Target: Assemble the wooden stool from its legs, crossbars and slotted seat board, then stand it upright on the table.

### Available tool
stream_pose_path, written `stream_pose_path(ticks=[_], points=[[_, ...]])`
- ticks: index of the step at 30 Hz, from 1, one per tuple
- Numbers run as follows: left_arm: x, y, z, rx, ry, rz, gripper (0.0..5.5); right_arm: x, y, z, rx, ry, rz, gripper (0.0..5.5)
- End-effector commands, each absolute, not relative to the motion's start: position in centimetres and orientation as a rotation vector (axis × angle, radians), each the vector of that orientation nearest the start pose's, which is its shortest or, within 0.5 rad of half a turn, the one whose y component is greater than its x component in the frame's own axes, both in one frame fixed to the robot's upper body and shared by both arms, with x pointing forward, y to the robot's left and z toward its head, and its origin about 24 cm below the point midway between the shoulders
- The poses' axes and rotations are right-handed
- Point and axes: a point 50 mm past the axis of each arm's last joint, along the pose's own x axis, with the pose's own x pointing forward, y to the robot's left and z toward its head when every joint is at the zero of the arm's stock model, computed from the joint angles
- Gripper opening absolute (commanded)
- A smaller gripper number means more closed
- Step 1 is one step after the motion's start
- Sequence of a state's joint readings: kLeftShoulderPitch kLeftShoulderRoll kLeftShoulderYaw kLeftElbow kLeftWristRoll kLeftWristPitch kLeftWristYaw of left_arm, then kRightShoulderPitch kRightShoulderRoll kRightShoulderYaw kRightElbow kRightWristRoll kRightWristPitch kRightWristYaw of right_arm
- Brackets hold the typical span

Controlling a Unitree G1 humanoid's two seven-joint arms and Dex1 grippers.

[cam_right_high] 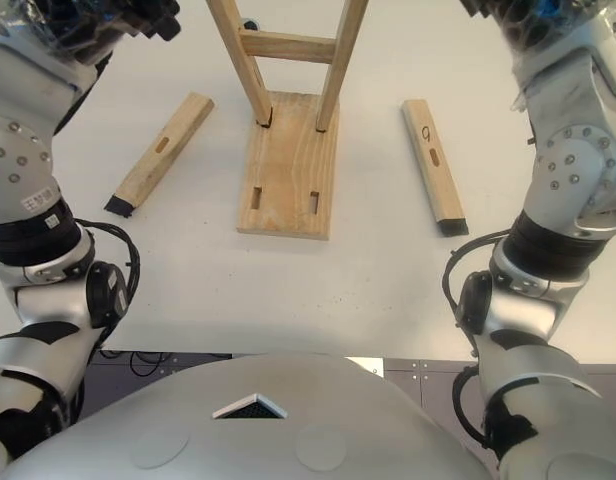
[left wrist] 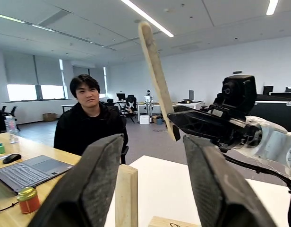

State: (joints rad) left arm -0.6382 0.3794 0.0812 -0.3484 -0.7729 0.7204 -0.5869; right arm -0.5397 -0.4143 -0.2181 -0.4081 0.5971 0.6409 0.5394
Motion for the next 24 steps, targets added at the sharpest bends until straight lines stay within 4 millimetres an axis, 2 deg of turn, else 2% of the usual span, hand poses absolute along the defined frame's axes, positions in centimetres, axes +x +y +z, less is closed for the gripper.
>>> stream_pose_path(ticks=[1,9,13,17,24], points=[[28.5,10.9,25.3,-0.101,-0.239,-1.12,2.69,26.6,-15.6,23.2,-0.029,-0.327,0.79,1.29],[29.1,10.4,25.2,-0.186,-0.252,-1.108,2.69,27.4,-13.5,20.9,-0.121,-0.283,0.792,1.29],[30.2,10.5,24.0,-0.182,-0.225,-1.024,2.69,27.3,-12.6,20.0,-0.18,-0.283,0.789,1.29],[30.9,11.1,23.7,-0.328,-0.225,-0.974,2.69,27.3,-12.3,19.7,-0.231,-0.306,0.769,1.29],[31.4,11.5,23.0,-0.47,-0.177,-0.956,1.54,27.6,-11.9,18.8,-0.279,-0.317,0.744,1.29]])
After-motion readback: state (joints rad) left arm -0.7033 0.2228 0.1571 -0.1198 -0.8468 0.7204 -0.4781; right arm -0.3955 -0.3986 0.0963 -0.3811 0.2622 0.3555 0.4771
